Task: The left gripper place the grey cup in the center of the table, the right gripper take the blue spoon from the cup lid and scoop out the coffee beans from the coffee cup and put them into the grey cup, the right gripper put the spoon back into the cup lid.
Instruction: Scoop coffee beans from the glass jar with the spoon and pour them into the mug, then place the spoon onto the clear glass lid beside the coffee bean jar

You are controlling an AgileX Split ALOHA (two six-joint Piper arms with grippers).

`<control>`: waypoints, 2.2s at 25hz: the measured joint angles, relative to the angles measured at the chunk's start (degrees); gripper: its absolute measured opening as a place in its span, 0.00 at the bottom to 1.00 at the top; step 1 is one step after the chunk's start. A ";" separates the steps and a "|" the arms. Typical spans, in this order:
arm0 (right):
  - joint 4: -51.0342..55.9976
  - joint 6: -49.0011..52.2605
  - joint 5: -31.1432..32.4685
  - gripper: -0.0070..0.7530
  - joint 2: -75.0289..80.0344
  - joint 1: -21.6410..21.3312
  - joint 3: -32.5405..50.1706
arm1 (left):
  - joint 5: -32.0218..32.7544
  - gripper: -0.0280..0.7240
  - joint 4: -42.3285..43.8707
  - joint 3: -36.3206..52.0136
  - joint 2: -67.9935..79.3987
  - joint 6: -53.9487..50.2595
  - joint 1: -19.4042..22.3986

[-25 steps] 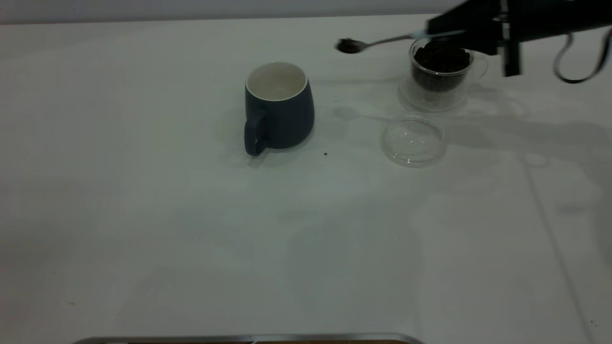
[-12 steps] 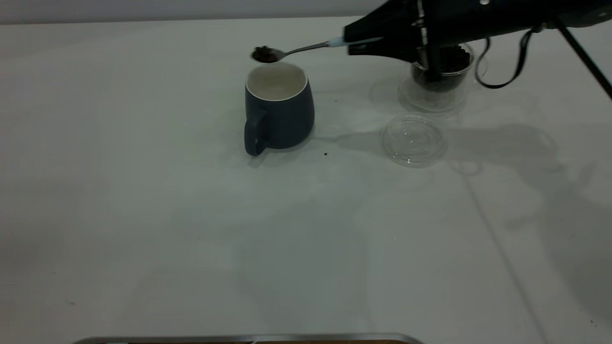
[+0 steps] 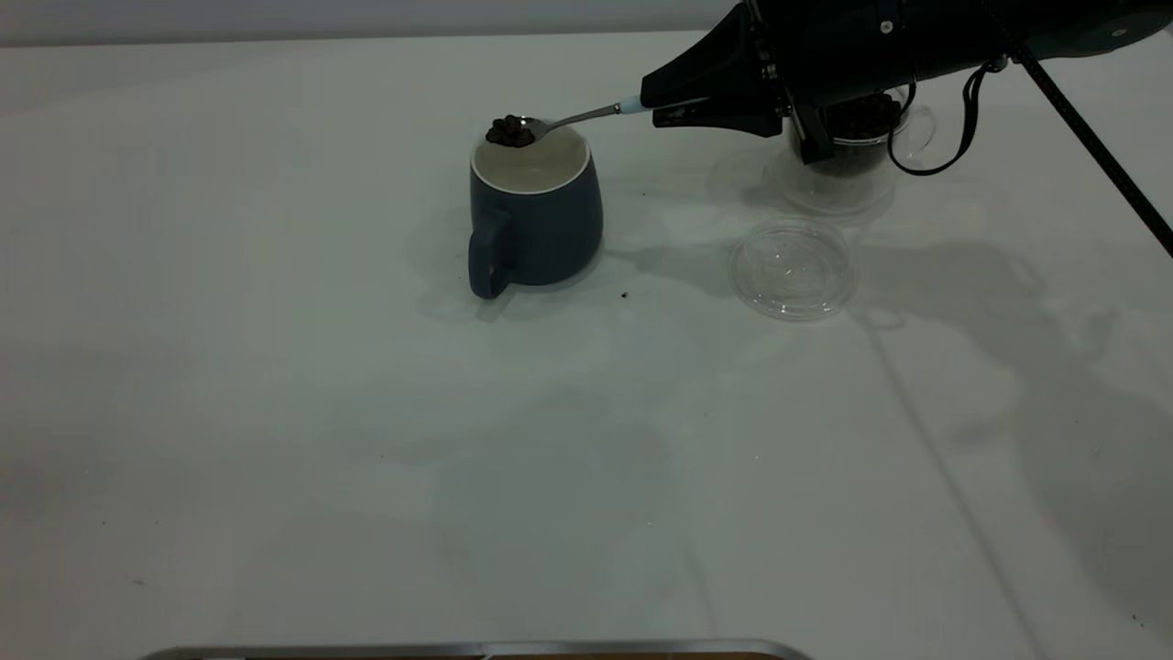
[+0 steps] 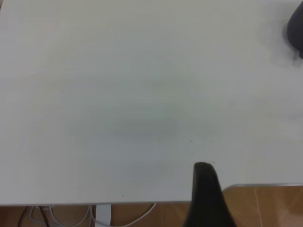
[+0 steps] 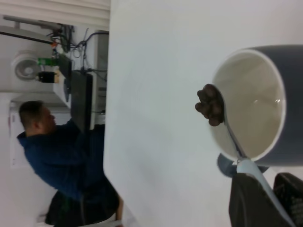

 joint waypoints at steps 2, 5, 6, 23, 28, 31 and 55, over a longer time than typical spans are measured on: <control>0.00 -2.67 -0.08 0.15 0.00 0.00 0.00 | 0.00 0.79 0.00 0.00 0.00 0.00 0.00; 0.05 -8.60 -0.20 0.15 0.00 0.00 0.00 | 0.00 0.79 0.00 0.00 0.00 0.00 0.00; 0.05 -10.44 -0.35 0.15 0.00 0.00 0.00 | 0.00 0.79 0.00 0.00 0.00 0.00 0.00; -4.17 -32.50 -7.47 0.15 -3.51 0.00 0.00 | 0.00 0.79 0.00 0.00 0.00 0.00 0.00; -14.88 -22.60 -6.97 0.15 -12.88 0.00 0.00 | 0.00 0.79 0.00 0.00 0.00 0.06 0.00; -22.56 -14.87 -4.37 0.15 -19.08 -0.41 0.14 | 0.00 0.79 0.00 0.00 0.00 0.06 0.00; -12.76 -10.52 -6.48 0.15 -6.68 -19.98 17.72 | 0.00 0.79 0.00 0.00 0.00 0.00 0.00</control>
